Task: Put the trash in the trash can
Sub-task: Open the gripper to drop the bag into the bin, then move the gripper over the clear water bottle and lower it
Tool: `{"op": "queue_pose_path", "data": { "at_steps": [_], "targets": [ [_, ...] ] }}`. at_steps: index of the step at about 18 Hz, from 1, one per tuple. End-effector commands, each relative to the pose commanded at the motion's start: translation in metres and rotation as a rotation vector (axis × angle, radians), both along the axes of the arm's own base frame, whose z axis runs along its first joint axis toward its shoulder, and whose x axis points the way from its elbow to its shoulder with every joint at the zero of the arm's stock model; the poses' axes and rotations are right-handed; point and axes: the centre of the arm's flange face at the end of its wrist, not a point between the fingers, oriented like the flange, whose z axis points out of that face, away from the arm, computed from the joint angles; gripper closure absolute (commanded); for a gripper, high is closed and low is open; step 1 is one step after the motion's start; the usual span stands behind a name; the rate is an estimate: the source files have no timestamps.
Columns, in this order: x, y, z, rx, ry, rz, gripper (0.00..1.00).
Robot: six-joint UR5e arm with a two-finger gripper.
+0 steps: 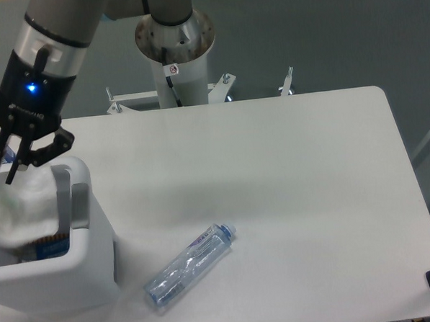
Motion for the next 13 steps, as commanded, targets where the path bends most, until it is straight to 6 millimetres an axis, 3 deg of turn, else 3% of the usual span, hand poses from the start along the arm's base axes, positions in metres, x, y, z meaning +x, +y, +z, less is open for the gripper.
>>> {"op": "queue_pose_path", "data": {
  "at_steps": [5,10,13],
  "targets": [
    [-0.009,0.005,-0.001,-0.003,0.031,0.02,0.0],
    [-0.069,-0.008,-0.022,-0.179,0.258,0.243,0.0],
    [-0.11,-0.018,-0.032,-0.202,0.264,0.295,0.0]
  ]
}}
